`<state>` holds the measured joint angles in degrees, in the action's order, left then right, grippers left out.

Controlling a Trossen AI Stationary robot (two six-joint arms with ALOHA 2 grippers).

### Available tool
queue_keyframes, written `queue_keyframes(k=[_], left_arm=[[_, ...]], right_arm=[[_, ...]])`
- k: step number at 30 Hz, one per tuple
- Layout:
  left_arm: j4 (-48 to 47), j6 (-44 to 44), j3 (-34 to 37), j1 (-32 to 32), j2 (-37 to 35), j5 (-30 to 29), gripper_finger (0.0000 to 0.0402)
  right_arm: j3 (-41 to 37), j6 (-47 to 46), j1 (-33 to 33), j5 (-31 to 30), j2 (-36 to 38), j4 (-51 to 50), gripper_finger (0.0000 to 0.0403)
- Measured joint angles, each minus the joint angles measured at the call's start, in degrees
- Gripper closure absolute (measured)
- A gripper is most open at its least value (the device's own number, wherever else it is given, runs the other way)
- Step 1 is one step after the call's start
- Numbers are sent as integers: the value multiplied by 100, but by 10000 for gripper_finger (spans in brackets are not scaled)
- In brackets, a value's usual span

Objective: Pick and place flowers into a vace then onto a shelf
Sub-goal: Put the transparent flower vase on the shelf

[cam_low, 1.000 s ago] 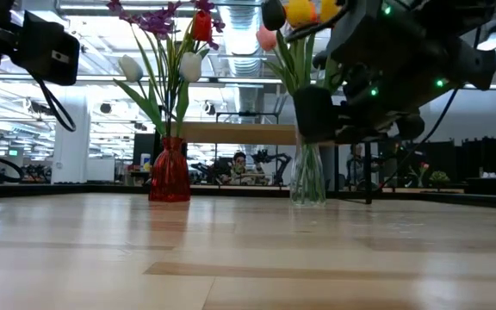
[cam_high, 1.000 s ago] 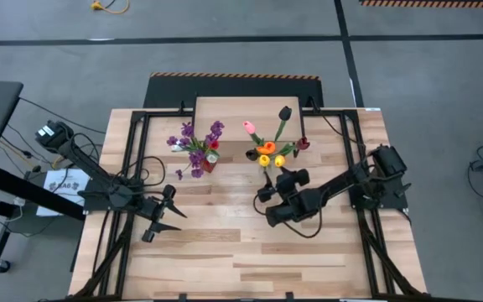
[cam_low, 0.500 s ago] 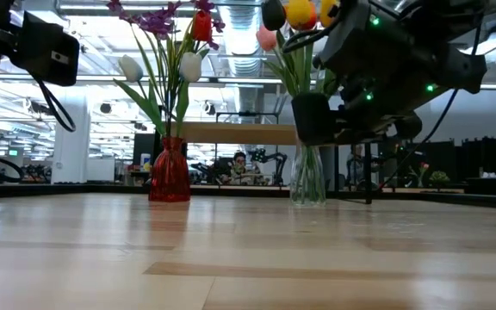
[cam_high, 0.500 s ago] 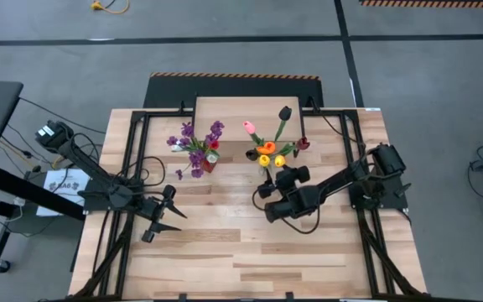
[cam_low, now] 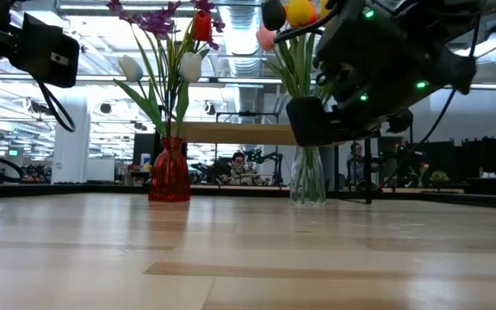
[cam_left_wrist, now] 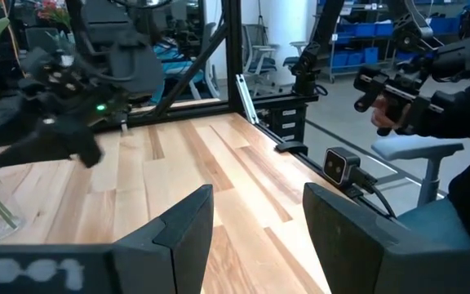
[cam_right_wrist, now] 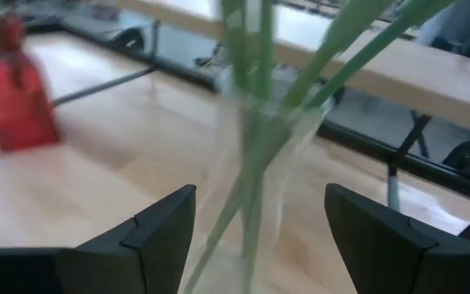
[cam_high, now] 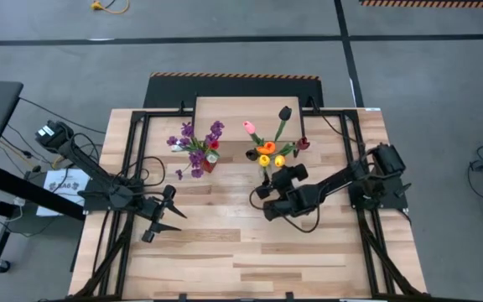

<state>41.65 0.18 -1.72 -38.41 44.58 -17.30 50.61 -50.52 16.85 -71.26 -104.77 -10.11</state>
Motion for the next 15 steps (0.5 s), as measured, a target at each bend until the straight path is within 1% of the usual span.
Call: queue_keyframes(k=[2,5,8,11,13,14,15], left_arm=[[2,-40,0,0,0,0,219],[27,-87,0,0,0,0,219],[69,-133,0,0,0,-39,219],[120,-150,-2,0,0,-109,219],[164,-152,-2,0,0,-123,219],[171,-153,-2,0,0,-154,219],[179,-153,-2,0,0,-188,219]], right_arm=[[0,-44,185,67,0,-173,138],[-1,-421,544,-18,0,-576,138],[-142,-1215,992,-278,84,-1237,138],[-490,-2067,1465,-625,313,-1558,138],[-787,-2471,1734,-739,550,-1526,138],[-921,-2583,1854,-723,666,-1356,138],[-1047,-2593,1954,-553,757,-1131,138]])
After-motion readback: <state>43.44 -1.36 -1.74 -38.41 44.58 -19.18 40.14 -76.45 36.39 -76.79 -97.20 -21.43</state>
